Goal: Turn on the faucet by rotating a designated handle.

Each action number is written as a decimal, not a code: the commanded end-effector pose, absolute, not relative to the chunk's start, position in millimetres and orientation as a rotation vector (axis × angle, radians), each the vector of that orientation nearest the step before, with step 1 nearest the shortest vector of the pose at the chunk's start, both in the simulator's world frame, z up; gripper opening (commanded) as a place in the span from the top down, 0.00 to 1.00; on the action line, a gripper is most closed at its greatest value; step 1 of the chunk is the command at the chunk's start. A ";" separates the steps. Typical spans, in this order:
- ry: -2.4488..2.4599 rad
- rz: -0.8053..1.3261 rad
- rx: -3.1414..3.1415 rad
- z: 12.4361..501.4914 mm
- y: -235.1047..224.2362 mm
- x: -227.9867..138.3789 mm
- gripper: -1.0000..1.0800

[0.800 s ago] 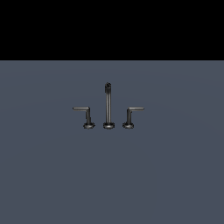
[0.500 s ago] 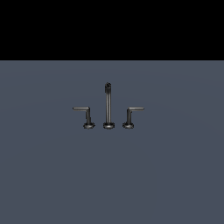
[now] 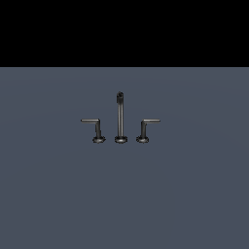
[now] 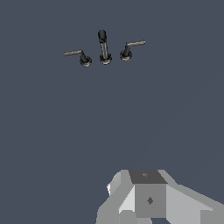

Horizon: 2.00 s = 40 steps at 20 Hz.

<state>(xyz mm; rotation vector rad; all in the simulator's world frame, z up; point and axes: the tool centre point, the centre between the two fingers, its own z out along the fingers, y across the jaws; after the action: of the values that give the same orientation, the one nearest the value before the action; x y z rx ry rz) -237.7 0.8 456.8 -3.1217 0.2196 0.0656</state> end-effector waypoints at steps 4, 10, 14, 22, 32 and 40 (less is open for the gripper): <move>0.357 0.063 -3.109 434.8 21.4 -229.1 1.00; 0.541 0.060 -3.083 405.1 48.1 -214.3 1.00; 0.664 0.057 -3.058 385.0 65.2 -202.4 1.00; 0.906 0.051 -2.994 344.6 96.5 -174.2 1.00; 1.189 0.045 -2.891 295.9 127.6 -133.0 1.00; 1.392 0.039 -2.798 260.0 144.6 -98.5 1.00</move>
<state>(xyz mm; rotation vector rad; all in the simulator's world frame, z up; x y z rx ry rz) -105.2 141.6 266.8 -2.8178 1.3536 0.0409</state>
